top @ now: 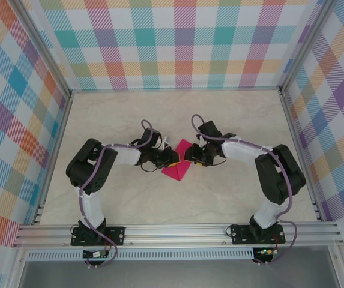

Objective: Fold a paper plane with a square sheet of paper (pick it up from the middle)
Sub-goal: Turn over the paper at the center of the table.

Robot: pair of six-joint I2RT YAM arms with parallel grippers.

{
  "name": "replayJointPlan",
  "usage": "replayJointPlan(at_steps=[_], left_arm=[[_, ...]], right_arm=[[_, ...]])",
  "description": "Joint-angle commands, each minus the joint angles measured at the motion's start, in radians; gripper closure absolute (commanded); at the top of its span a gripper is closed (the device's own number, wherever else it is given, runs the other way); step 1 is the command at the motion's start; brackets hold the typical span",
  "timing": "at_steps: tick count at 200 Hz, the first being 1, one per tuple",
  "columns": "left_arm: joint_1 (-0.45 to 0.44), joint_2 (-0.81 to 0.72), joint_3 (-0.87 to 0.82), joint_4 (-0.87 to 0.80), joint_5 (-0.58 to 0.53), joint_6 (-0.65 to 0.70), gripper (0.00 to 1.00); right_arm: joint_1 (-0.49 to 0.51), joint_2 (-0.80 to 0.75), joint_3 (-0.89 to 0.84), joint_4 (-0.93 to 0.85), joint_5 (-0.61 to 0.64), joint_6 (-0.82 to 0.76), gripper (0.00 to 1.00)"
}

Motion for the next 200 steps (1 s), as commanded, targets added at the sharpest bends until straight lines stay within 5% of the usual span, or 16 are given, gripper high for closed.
replayJointPlan(at_steps=[1,40,75,133,200], left_arm=[[-0.013,0.014,0.037,-0.039,-0.003,0.05,0.88],[-0.013,-0.036,0.077,-0.175,-0.082,0.154,0.95],[-0.016,-0.169,0.17,-0.513,-0.297,0.295,0.97],[-0.082,-0.301,0.4,-0.946,-0.788,0.473,0.97],[-0.188,-0.059,0.613,-1.134,-1.488,0.498,0.97]], right_arm=[[-0.01,-0.095,-0.009,-0.064,0.09,0.018,0.37],[-0.015,-0.231,-0.039,-0.103,0.233,0.026,0.2],[-0.034,-0.347,-0.067,-0.098,0.264,0.028,0.11],[-0.053,-0.434,-0.037,-0.107,0.278,-0.029,0.0],[-0.076,-0.45,-0.045,-0.148,0.394,0.013,0.0]])
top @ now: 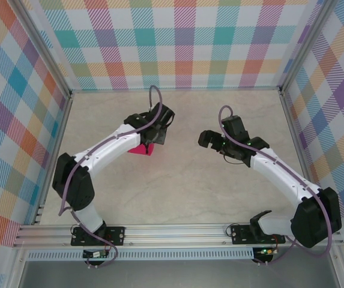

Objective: Fold a paper plane with a square sheet of paper (pick it up from the middle)
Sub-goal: Turn over the paper at the center of the table.

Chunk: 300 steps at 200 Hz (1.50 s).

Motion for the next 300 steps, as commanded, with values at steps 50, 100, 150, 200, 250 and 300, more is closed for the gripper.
replayJointPlan(at_steps=[50,100,150,200,250,300], left_arm=[[-0.091,0.35,0.064,-0.078,-0.474,0.024,0.97],[-0.126,0.423,0.031,0.014,-0.348,-0.009,0.97],[-0.144,0.435,-0.003,0.071,-0.206,-0.043,0.94],[-0.143,0.409,-0.024,0.102,-0.104,-0.054,0.76],[-0.137,0.225,-0.014,0.161,0.205,-0.103,0.45],[-0.011,0.038,-0.092,0.265,0.491,-0.194,0.26]], right_arm=[[-0.069,-0.052,-0.002,-0.11,0.109,0.063,0.0],[-0.107,-0.02,0.05,-0.166,0.108,0.073,0.0],[-0.11,0.029,0.066,-0.165,0.081,0.1,0.0],[-0.11,0.046,0.078,-0.156,0.065,0.126,0.0],[-0.111,0.071,0.117,-0.166,0.045,0.117,0.0],[-0.11,0.16,0.19,-0.122,-0.093,0.082,0.02]])
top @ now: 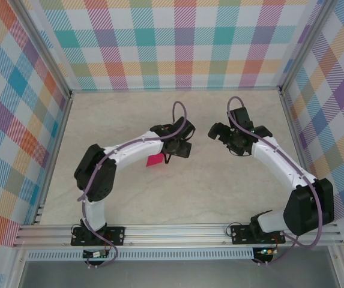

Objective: Fold a paper plane with a square sheet of paper (pick it up from the middle)
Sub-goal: Turn over the paper at the center of the table.

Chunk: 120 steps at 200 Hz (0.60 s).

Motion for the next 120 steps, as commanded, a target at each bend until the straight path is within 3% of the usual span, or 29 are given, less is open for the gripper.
replayJointPlan(at_steps=[1,26,46,93,120], left_arm=[[0.091,-0.103,-0.066,0.064,0.194,-0.072,0.26],[0.219,-0.22,-0.185,0.138,0.281,-0.139,0.14],[0.321,-0.303,-0.273,0.151,0.246,-0.176,0.03],[0.503,-0.414,-0.391,0.064,0.147,-0.244,0.01],[0.584,-0.444,-0.45,0.05,0.166,-0.292,0.01]], right_arm=[[-0.004,0.049,0.058,0.026,-0.111,-0.024,0.02],[0.014,0.14,0.117,0.1,-0.288,-0.053,0.17],[0.087,0.245,0.208,0.111,-0.339,-0.071,0.27],[0.297,0.568,0.467,0.12,-0.39,-0.05,0.51],[0.361,0.747,0.623,0.079,-0.409,-0.029,0.59]])
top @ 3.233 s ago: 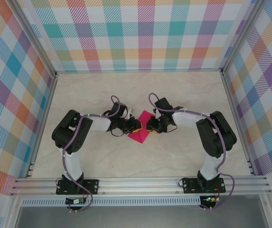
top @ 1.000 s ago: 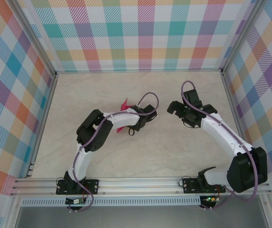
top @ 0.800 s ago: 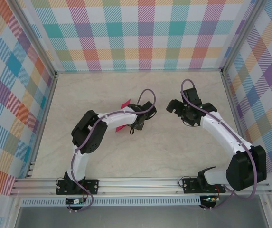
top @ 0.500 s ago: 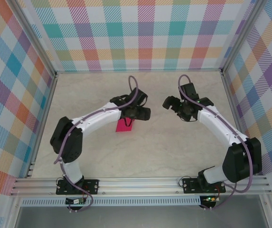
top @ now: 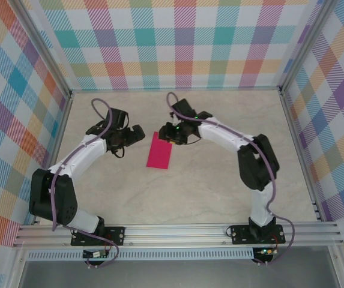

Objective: Fold a paper plane with a square sheet of paper (pick it up from the middle)
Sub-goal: Turn over the paper at the center of the table, then move the paper to the center of the table.

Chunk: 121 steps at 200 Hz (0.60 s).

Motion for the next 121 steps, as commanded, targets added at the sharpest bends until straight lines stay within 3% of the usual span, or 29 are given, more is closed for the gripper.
replayJointPlan(at_steps=[1,42,78,121], left_arm=[[0.061,-0.043,-0.048,-0.041,-0.002,-0.067,0.01],[0.118,-0.052,-0.096,-0.024,0.047,-0.088,0.01],[0.123,-0.048,-0.104,-0.02,0.059,-0.09,0.01],[0.124,-0.034,-0.108,-0.01,0.083,-0.086,0.01]], right_arm=[[0.042,0.118,0.105,-0.04,-0.052,0.016,0.59],[0.082,0.291,0.272,-0.101,-0.065,0.008,0.6],[0.09,0.358,0.311,-0.146,-0.064,-0.027,0.6],[0.09,0.343,0.234,-0.224,-0.125,-0.257,0.61]])
